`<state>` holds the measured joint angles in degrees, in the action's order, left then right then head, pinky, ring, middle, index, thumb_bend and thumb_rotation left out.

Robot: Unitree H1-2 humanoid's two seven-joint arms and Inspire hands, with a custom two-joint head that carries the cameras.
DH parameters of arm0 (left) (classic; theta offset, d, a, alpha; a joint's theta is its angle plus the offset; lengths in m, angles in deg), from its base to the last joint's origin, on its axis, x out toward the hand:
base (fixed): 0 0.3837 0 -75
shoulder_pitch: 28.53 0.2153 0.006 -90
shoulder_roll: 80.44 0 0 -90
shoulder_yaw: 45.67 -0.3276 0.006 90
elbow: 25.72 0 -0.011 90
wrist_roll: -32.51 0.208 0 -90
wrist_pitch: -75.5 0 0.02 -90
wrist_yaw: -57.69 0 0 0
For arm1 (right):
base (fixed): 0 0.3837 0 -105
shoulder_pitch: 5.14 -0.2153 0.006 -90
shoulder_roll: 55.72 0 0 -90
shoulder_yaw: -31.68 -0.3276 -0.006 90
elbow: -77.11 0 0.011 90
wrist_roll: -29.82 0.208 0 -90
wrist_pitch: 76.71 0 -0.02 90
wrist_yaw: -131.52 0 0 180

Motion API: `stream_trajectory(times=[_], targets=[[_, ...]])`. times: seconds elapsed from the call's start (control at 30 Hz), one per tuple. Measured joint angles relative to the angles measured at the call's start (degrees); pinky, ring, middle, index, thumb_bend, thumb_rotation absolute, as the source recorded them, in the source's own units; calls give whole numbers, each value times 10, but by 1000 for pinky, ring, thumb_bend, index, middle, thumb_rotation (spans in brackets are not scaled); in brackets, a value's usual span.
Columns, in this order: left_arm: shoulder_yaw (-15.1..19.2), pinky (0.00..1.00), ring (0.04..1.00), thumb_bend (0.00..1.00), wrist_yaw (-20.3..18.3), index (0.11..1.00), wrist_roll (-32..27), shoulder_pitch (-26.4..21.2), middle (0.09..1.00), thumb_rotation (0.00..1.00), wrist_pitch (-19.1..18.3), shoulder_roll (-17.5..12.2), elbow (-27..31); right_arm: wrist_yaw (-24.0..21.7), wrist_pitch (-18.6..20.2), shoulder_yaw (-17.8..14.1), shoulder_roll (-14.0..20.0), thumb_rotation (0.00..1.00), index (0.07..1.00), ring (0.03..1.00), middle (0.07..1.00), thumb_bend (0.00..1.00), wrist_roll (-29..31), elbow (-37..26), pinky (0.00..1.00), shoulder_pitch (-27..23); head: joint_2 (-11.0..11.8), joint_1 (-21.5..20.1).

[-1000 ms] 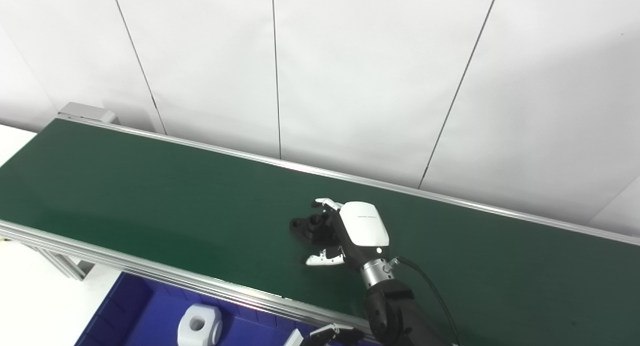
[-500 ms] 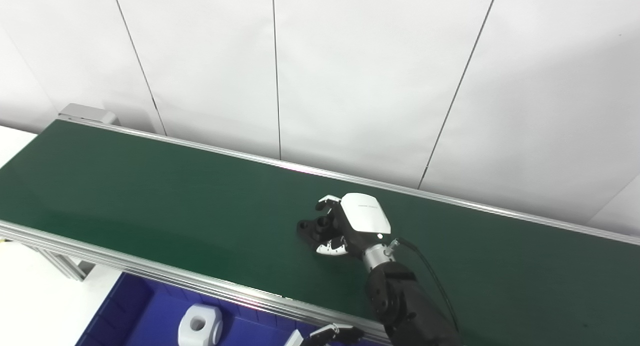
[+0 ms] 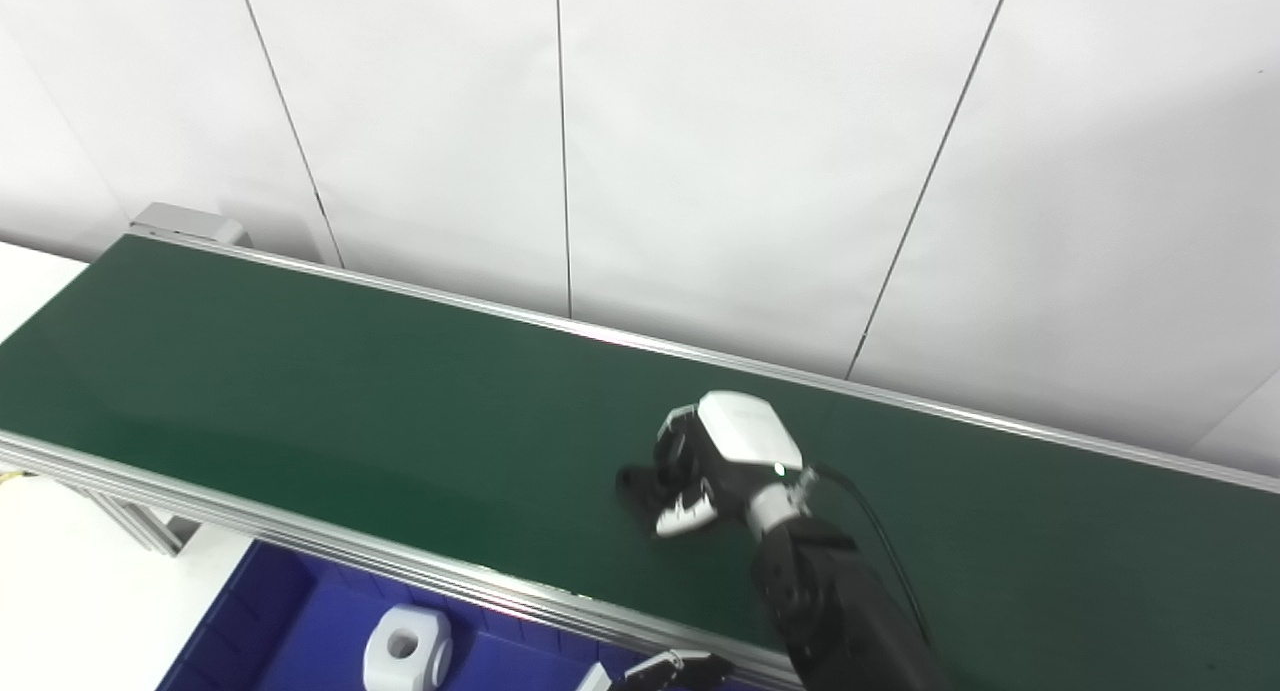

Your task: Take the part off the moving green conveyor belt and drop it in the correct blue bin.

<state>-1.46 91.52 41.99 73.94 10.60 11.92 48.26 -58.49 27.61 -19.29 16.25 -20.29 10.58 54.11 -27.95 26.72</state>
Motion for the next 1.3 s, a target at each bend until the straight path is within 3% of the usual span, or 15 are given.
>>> stream_trajectory(times=[0.23, 0.37, 0.47, 0.53, 0.73, 0.87, 1.03, 1.2, 1.3], targets=[[1, 667, 757, 846, -4, 774, -2, 0, 784, 841, 0, -1, 1, -52, 13, -28, 14, 0, 537, 360, 444, 510, 25, -163, 209, 27, -2, -6], [4, 671, 758, 865, -11, 774, -2, 0, 782, 836, 0, -1, 1, -84, 27, -39, 15, 0, 490, 403, 504, 517, 31, -245, 188, 39, -2, -8], [8, 677, 759, 868, -17, 773, -3, 1, 781, 836, 0, -1, 2, -105, 39, -47, 16, 0, 487, 407, 509, 518, 32, -281, 209, 45, -3, -11], [11, 676, 758, 873, -22, 772, -7, 2, 779, 840, 0, -1, 4, -113, 42, -53, 19, 0, 528, 368, 457, 512, 34, -299, 216, 48, -4, -15], [13, 672, 756, 861, -27, 771, -8, 4, 780, 835, 0, -2, 6, -124, 42, -85, 22, 0, 485, 406, 504, 518, 72, -358, 171, 61, -5, -25], [14, 664, 751, 863, -30, 766, -8, 5, 775, 836, 0, -2, 8, -134, 44, -126, 16, 0, 536, 357, 464, 510, 151, -392, 220, 80, -7, -28], [14, 673, 762, 868, -32, 777, -3, 7, 786, 861, 0, -3, 11, -153, 51, -185, 17, 0, 531, 405, 488, 515, 284, -403, 332, 109, -18, -48], [13, 683, 770, 871, -36, 783, 1, 11, 792, 870, 0, -11, 27, -176, 54, -236, 24, 0, 532, 409, 495, 514, 418, -391, 350, 135, -37, -82], [19, 685, 773, 878, -52, 785, 2, 15, 795, 858, 0, -13, 47, -182, 64, -251, 28, 0, 534, 408, 496, 513, 475, -391, 357, 156, -45, -95]])
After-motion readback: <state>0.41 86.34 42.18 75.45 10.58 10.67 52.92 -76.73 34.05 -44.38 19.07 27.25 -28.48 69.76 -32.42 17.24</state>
